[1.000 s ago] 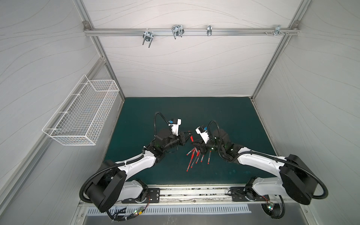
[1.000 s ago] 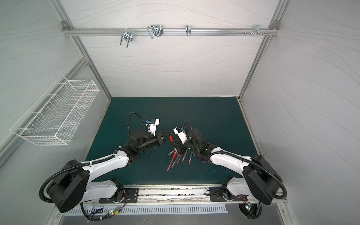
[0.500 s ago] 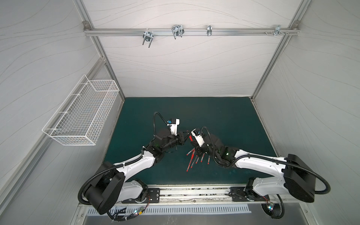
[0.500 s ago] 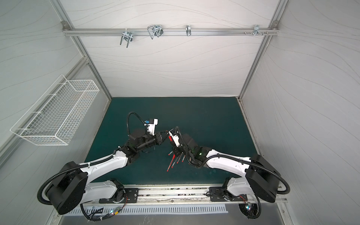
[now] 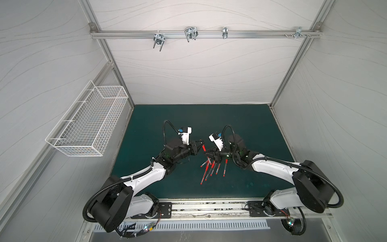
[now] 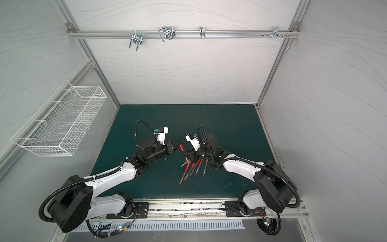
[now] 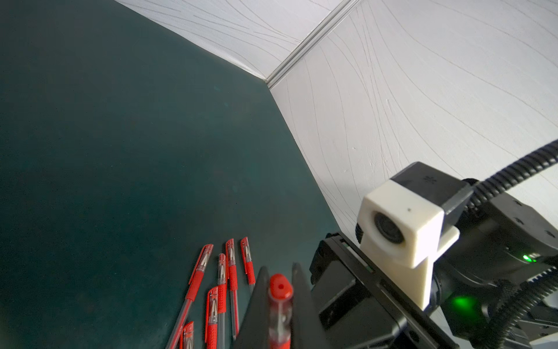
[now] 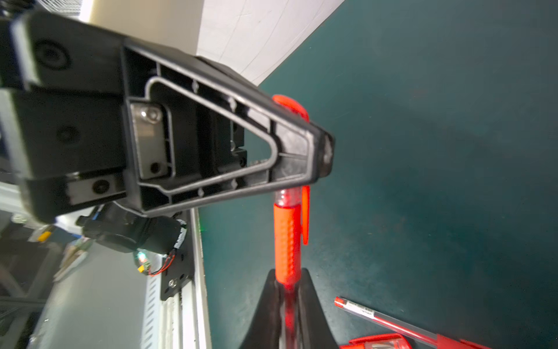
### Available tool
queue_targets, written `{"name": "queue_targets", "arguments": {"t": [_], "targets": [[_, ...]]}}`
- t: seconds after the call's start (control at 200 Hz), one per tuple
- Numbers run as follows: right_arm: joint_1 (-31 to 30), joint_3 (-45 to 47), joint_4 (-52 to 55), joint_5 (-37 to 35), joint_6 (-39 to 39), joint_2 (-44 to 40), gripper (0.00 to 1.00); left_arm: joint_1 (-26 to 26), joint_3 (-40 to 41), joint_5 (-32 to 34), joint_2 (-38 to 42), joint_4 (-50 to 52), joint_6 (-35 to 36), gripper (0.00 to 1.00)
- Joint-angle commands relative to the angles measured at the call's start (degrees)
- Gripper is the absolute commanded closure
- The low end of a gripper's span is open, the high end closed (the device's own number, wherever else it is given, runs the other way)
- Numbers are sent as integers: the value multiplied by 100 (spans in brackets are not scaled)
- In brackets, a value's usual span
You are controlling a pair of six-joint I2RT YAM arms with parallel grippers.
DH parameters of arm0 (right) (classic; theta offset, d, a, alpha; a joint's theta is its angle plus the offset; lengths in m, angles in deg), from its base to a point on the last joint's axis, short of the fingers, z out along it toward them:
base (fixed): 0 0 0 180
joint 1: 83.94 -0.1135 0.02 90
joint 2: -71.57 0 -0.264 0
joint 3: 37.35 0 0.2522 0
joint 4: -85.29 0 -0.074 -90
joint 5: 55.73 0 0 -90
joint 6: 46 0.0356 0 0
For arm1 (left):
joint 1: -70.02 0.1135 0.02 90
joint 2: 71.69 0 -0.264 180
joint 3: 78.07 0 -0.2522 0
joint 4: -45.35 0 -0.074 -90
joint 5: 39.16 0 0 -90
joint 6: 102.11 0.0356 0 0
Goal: Remove pen caps from pens
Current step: Open the pen cap on the pen.
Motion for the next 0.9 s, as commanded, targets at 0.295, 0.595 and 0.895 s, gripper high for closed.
{"name": "queue_targets", "arguments": {"t": [0.295,0.595,0.895], "targets": [[-1762,-62,1029,-4460,-1058,-588,100,137,-64,210,177,-445,-95,100],[-2386,-392,1301,-5477,-1381,-327,100,165,-37,225,234,-451,-108,100],[-1151,-156,1024,-1390,-578,-314,100,325,34,175,425,-451,-183,100]]}}
